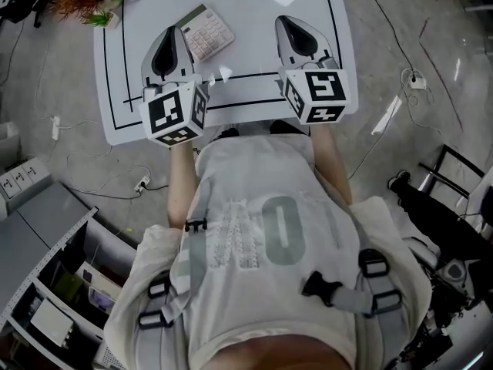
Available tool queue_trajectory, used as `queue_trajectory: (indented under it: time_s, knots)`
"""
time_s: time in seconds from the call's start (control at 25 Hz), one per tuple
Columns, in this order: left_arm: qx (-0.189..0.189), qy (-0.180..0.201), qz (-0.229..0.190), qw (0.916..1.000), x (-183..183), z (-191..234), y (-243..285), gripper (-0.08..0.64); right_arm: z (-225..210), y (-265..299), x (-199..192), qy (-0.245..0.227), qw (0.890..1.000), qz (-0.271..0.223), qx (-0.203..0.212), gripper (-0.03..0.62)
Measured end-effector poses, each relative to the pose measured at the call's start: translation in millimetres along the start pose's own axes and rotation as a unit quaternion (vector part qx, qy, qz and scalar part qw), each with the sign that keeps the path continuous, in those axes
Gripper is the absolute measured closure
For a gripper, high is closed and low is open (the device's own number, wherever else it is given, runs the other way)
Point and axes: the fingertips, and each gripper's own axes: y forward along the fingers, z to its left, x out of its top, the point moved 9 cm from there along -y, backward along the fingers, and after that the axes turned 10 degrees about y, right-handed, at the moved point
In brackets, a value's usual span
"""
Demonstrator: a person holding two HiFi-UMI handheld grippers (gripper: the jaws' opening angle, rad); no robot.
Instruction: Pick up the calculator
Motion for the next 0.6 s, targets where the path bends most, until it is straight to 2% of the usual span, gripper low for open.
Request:
queue_trajectory:
  time_s: [0.24,0.32,0.36,0.4,0.44,0.52,0.6]
  knots:
    - [-0.009,-0.001,-0.003,1.0,0.3,2.5,-1.1,0.538,2.6,0.2,-0.6,0.012,1.0,-0.003,0.001,0.586]
    - [-0.01,0.0,-0.005,0.9999,-0.3,4.0,-2.9,0.538,5.2,0.8,0.7,0.018,1.0,-0.008,0.013,0.584]
    - [-0.01,0.001,-0.005,0.9999,-0.4,5.1,-3.7,0.538,7.4,2.3,1.7,0.023,0.999,-0.006,0.026,0.52]
    - [-0.009,0.001,-0.006,0.9999,-0.3,6.4,-4.4,0.538,10.0,4.6,2.7,0.03,0.999,-0.002,0.042,0.321]
    - [-0.008,0.0,-0.006,0.9999,-0.2,7.8,-5.2,0.538,12.6,6.7,3.5,0.035,0.998,0.001,0.053,0.225]
    - [-0.005,-0.001,-0.007,1.0,-0.1,9.7,-7.4,0.538,16.6,8.9,3.9,0.038,0.998,0.005,0.059,0.158]
    - [-0.001,-0.001,-0.008,1.0,-0.5,10.9,-8.5,0.538,18.1,11.0,2.3,0.034,0.997,0.01,0.061,0.153]
